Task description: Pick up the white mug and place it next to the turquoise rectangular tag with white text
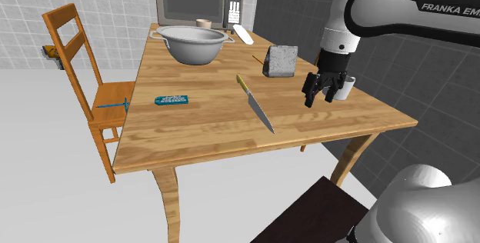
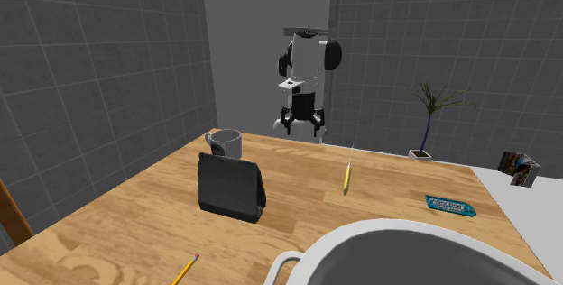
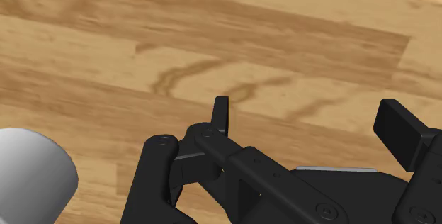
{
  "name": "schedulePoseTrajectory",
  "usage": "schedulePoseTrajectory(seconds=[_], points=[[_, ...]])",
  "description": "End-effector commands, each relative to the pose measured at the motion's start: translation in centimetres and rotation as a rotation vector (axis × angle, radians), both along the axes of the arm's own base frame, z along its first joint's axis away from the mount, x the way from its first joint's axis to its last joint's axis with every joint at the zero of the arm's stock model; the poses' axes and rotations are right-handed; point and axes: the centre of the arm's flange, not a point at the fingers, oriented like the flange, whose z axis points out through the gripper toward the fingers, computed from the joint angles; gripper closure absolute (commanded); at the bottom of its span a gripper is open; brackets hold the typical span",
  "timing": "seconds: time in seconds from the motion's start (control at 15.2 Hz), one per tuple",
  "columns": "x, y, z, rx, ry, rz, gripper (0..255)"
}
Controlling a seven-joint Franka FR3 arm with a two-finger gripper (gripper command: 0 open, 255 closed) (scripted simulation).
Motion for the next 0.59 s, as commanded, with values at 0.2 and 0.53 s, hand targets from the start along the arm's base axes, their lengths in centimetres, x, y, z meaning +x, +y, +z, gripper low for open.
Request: schedulePoseTrajectory(seconds=[0.2,0.53], points=[[1.2,-3.6,0.8,-0.005,0.004,-0.002,0],[3.3,-9.7,2.1,-0.014,0.012,-0.004,0]])
